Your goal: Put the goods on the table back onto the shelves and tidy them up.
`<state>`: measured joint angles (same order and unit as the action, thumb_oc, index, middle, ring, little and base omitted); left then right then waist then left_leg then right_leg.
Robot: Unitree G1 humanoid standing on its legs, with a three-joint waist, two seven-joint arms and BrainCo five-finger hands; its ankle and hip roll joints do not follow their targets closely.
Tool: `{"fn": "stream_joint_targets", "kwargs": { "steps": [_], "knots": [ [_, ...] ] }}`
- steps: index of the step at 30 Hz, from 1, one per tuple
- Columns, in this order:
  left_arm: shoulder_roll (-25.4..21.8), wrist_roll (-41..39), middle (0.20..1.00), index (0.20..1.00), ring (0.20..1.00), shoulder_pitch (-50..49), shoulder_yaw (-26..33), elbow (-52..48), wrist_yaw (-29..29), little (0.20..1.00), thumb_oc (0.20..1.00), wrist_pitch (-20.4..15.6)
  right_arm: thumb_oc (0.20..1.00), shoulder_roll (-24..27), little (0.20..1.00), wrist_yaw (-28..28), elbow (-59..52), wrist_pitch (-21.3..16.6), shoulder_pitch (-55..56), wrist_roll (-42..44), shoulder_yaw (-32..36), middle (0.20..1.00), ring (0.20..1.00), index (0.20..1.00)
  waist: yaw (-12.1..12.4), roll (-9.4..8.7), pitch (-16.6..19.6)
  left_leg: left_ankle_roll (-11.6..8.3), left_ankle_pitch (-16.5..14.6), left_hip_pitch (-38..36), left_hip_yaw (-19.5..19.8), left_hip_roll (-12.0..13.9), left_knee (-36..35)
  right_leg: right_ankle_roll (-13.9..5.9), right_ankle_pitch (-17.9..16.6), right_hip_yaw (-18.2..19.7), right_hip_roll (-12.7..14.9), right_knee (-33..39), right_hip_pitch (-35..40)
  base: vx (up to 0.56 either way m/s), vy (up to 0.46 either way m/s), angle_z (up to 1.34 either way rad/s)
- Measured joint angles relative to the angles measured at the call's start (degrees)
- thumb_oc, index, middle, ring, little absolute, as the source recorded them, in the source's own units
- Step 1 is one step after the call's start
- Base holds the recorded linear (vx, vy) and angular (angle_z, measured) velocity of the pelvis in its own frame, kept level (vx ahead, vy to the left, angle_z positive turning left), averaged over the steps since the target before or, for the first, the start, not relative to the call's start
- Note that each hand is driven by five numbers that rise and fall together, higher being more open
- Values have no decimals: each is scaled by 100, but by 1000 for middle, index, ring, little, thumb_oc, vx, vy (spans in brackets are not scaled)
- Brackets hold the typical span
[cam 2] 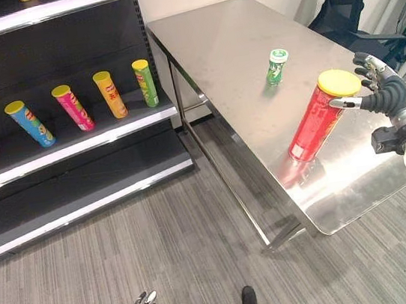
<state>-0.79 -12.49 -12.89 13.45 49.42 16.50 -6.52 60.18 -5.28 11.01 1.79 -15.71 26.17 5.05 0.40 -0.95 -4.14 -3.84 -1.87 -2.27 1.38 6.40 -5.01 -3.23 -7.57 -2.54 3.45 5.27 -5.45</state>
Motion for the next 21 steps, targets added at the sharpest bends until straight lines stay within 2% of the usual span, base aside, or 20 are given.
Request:
{"fn": "stream_joint_targets", "kwargs": {
  "steps": [5,12,21],
  "knots": [
    [1,-2,1000,1000,1000,11,-1,-5,-9,1000,1000,9,1000,308,1000,-107,66,-1,-52,-7,-286,1000,1000,1000,11,-14,-7,-9,6,-4,1,-1,1,-1,-2,0,0,-1,6,0,0,0],
    [-39,-6,1000,1000,1000,17,9,-10,-15,1000,1000,9,1000,328,1000,-176,536,3,-406,-24,-645,1000,1000,1000,25,-82,-45,-10,8,-10,10,0,2,-1,-3,-4,-1,-1,18,0,0,0],
    [-56,-6,1000,1000,1000,22,18,-12,-62,1000,1000,7,1000,328,1000,-201,538,5,-407,-25,-688,1000,1000,1000,54,-89,-48,-12,9,-5,64,-1,2,0,-5,-21,0,-2,23,0,0,0]
  ]
}}
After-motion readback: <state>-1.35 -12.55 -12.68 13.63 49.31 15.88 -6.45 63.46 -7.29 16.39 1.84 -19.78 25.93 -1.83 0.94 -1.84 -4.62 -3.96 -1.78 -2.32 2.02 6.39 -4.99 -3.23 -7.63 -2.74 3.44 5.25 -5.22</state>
